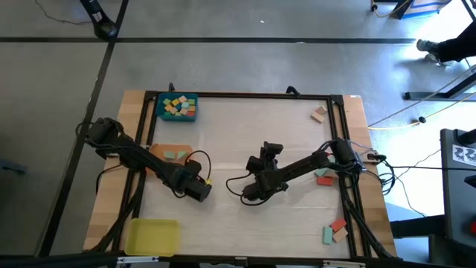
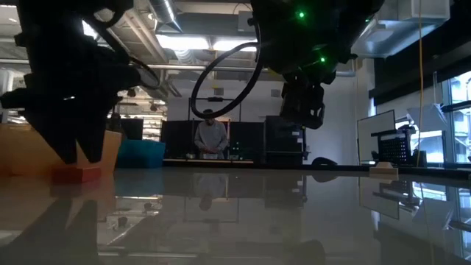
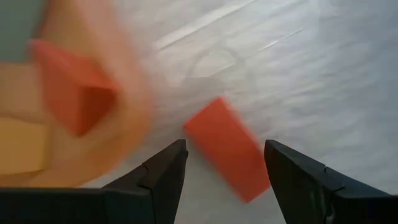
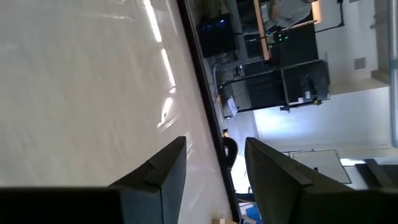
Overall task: Sort blocks by size
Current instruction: Put the red rectangular block into the yellow bin
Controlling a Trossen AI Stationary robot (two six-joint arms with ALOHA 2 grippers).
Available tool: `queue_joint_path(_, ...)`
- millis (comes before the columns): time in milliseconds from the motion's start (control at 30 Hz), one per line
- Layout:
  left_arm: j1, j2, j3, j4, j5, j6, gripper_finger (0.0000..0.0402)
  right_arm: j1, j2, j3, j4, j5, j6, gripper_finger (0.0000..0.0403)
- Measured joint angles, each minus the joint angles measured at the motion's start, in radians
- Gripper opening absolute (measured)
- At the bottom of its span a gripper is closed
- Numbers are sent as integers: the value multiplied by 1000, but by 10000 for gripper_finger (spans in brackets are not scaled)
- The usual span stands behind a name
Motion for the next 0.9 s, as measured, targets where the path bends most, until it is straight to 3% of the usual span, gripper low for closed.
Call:
queue_joint_path(333, 9, 77, 0, 32, 0, 33, 205, 0, 0, 0, 50, -54, 0, 163)
queue_joint_path(667, 8, 109, 5, 40, -17, 198, 202, 0, 0, 0, 74, -51, 0, 163)
queue_joint_path(900, 8, 110, 4, 58, -11, 235, 129, 0, 0, 0, 84, -52, 0, 163)
